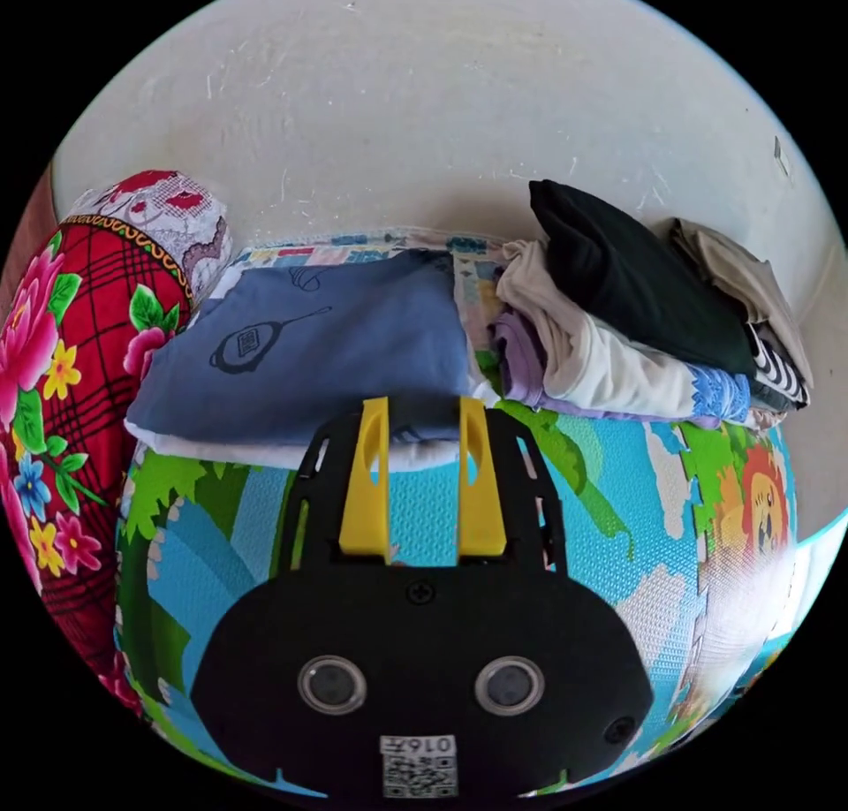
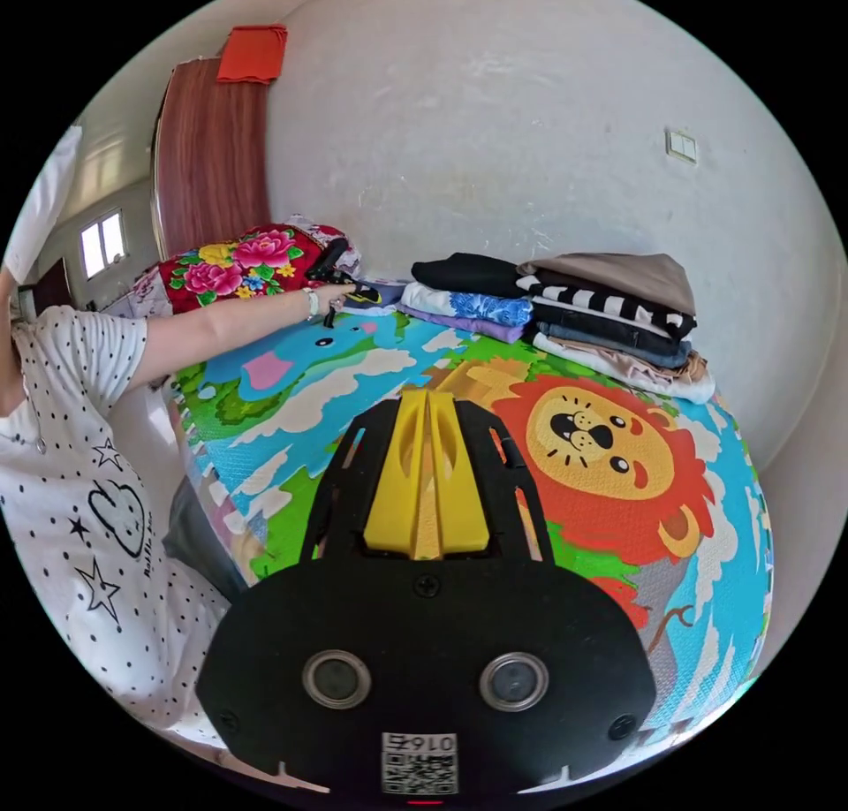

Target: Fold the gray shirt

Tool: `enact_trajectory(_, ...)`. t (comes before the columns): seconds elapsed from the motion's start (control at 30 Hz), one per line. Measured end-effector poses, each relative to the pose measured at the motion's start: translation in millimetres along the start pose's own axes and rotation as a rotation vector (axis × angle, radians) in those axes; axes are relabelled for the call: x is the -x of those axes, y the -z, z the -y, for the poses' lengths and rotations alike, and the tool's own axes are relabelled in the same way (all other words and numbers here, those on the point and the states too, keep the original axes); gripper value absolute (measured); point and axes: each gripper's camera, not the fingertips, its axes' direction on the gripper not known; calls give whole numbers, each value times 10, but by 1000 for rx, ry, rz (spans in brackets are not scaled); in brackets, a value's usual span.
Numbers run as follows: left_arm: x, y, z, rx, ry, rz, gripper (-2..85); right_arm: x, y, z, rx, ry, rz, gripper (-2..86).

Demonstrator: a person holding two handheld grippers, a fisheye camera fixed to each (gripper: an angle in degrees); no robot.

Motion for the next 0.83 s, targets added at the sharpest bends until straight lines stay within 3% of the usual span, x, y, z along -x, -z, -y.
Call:
enact_trajectory(0.13,386,251,25,-10,-42,-314,4,86,-110,-11,35,-8,24,-4)
enact_trajectory(0.37,430,959,-113,-129,-157,-317,-9,262,-360,299,33,19,86,-3)
enact_trajectory(0.43,227,1212,-136,-160,-277,-276,-9,340,-418,437,14,37,102,-2)
enact_trajectory(0.5,115,1359,-107,-150,-262,-22,-7,425,-521,656,-25,70,99,-1)
enact_trajectory(0.53,124,1384,-100,-157,-236,14,-7,484,-648,865,-43,94,115,1)
enact_trajectory(0.73,378,1121,-29,-87,-23,-23,41,814,-1678,2271,-78,87,230,35)
enact_trajectory(0.83,580,910,-110,-68,69,12,57,956,-2533,2947,26,55,256,69)
